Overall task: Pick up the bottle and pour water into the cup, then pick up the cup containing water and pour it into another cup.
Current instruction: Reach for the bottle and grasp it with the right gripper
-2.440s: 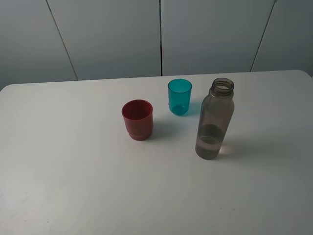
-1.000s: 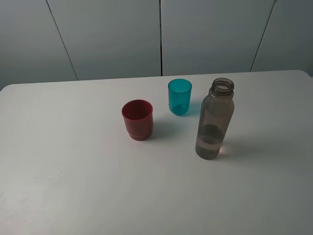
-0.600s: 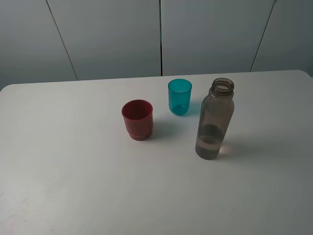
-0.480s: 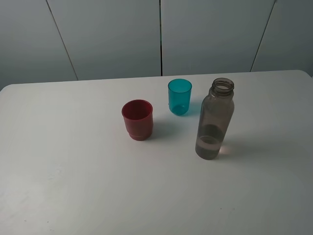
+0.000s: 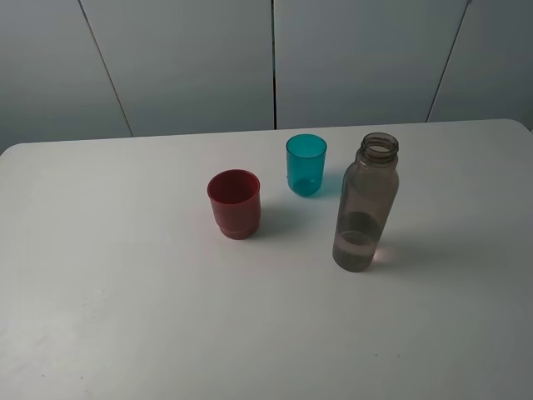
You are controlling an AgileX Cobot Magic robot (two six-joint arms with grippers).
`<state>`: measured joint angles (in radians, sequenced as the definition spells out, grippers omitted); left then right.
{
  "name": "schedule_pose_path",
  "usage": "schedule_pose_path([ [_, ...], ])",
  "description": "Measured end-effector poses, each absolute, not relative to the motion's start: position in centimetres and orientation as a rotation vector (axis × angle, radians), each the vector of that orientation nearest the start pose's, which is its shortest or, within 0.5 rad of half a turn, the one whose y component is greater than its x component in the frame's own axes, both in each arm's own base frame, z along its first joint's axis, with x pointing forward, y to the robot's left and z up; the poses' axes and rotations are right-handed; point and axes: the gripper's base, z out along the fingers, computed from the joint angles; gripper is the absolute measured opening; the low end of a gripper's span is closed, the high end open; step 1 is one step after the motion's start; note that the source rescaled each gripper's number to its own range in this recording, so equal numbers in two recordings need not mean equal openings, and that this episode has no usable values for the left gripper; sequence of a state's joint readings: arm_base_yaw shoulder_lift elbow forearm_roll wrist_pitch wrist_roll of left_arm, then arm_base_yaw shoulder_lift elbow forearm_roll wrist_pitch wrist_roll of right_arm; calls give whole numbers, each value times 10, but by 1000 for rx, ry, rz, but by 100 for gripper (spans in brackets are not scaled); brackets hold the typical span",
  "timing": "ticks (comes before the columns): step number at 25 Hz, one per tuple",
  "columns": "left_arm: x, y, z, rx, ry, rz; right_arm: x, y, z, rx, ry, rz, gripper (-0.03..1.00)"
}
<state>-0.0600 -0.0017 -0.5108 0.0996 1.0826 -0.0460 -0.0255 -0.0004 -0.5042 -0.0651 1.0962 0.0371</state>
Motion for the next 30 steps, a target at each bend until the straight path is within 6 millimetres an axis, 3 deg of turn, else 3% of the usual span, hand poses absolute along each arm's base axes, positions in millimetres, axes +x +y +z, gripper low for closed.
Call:
schedule_pose_path([
  [30,-7,8,279,8,2050,53,-7,-5,276,69,2073,-71,100],
])
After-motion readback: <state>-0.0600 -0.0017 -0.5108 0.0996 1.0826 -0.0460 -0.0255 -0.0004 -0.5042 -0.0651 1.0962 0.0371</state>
